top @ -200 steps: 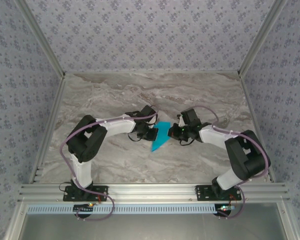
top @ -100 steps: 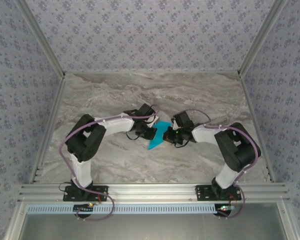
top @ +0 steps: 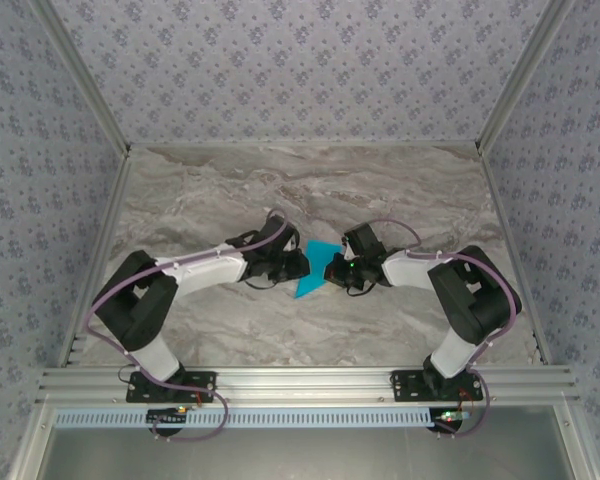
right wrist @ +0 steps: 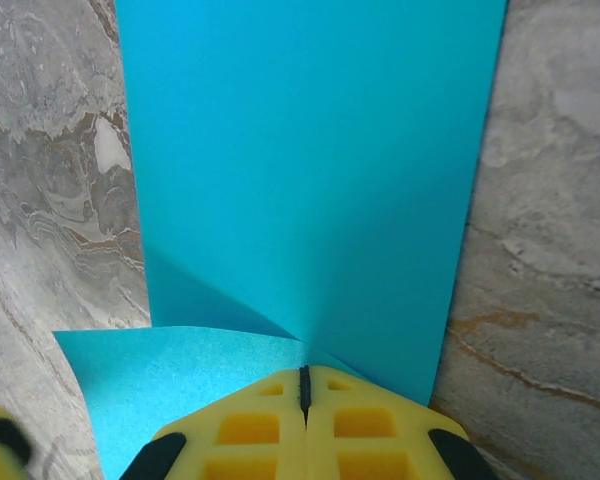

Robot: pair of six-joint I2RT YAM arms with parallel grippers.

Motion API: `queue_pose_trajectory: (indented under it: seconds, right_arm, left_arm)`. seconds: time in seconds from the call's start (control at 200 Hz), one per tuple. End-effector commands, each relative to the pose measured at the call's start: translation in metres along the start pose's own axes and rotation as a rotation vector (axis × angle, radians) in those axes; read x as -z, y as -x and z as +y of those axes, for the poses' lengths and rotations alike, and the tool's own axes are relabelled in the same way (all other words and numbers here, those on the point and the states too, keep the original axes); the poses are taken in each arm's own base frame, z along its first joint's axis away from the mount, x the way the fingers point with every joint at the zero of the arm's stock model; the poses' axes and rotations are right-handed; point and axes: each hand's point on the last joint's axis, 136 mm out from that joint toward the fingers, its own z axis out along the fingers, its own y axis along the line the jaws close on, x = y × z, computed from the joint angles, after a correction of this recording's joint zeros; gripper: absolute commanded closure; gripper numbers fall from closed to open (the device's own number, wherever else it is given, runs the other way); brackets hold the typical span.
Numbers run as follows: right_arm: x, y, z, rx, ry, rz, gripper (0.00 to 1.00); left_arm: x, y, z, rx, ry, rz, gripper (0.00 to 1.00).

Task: Fold a paper plane with a square sheet of paper (pick it up from the middle)
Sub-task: Third fold the triangle at the center of the table.

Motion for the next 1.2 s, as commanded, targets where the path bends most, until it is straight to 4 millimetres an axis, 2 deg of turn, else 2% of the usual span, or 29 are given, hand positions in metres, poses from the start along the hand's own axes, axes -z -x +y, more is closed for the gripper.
queue_pose_trajectory:
  seconds: [0.0,0.085,0.22,0.445,0.525,0.675,1.194]
  right_arm:
    - [-0.008,-0.019,-0.034,-0.055,-0.118,0.043,1.00]
    - [-0.009,-0.019,-0.035,-0.055,-0.121,0.046,1.00]
    - [-0.009,-0.020,-0.036,-0.058,-0.125,0.049,1.00]
    - [-0.009,-0.021,-0.037,-0.061,-0.132,0.052,1.00]
    - [-0.008,-0.021,-0.038,-0.062,-0.137,0.053,1.00]
    - [-0.008,-0.020,-0.041,-0.058,-0.153,0.049,1.00]
    - [-0.007,-0.023,-0.053,-0.067,-0.196,0.054,1.00]
  left_arm:
    - [0.002,0.002,-0.023,0.092,-0.094,-0.038,0.86]
    - [-0.006,-0.003,-0.016,0.104,-0.075,-0.024,0.88]
    - [-0.018,-0.012,-0.017,0.120,-0.093,0.008,0.90]
    - [-0.028,-0.018,-0.014,0.131,-0.084,0.038,0.91]
    - [-0.032,-0.024,-0.007,0.135,-0.064,0.051,0.91]
    - [-0.035,-0.032,0.009,0.128,-0.009,0.057,0.92]
    - [-0.037,-0.049,0.037,0.173,0.042,0.076,0.93]
